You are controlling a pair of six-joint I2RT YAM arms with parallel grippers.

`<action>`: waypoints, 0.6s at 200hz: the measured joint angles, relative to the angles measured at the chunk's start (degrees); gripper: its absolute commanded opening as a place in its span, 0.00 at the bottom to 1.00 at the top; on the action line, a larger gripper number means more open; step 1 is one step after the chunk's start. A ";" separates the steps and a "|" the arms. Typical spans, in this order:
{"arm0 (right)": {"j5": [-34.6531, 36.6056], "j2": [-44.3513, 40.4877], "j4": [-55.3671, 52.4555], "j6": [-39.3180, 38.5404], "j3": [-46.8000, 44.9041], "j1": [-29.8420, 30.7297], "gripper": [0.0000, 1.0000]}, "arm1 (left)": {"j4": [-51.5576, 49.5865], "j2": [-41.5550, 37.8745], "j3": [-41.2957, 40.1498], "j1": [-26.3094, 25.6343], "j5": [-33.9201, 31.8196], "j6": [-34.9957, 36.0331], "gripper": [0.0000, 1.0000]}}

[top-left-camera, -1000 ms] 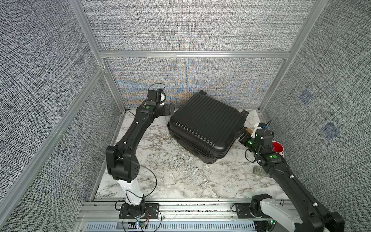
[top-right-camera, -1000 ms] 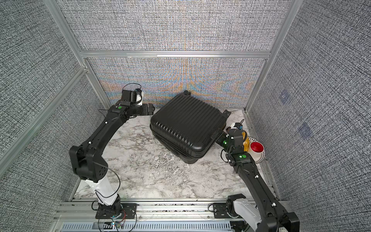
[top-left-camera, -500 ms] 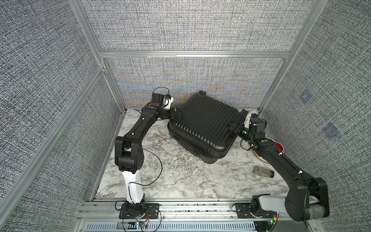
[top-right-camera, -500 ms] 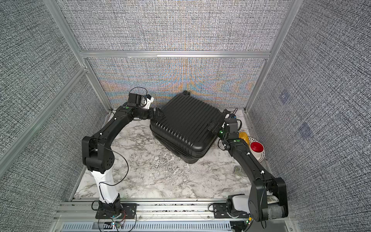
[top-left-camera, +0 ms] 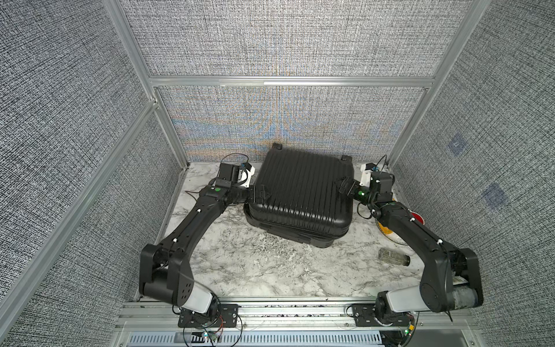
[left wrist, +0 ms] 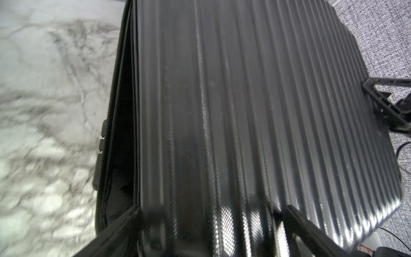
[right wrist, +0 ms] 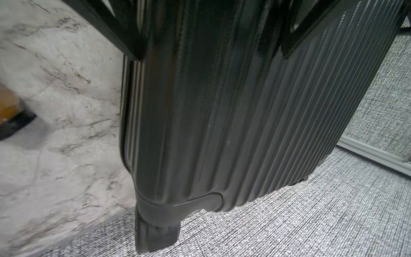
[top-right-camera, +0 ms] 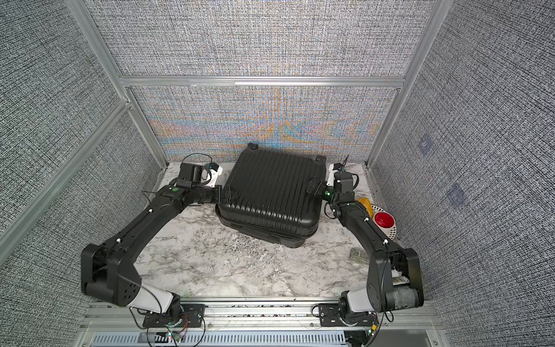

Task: Open the suitcase zippers
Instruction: Adjust the suitcase at the center of the board.

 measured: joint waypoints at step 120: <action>0.66 -8.96 -2.64 -2.45 0.04 1.07 0.98 | -4.07 -33.57 -12.61 -3.17 -21.62 -10.91 0.98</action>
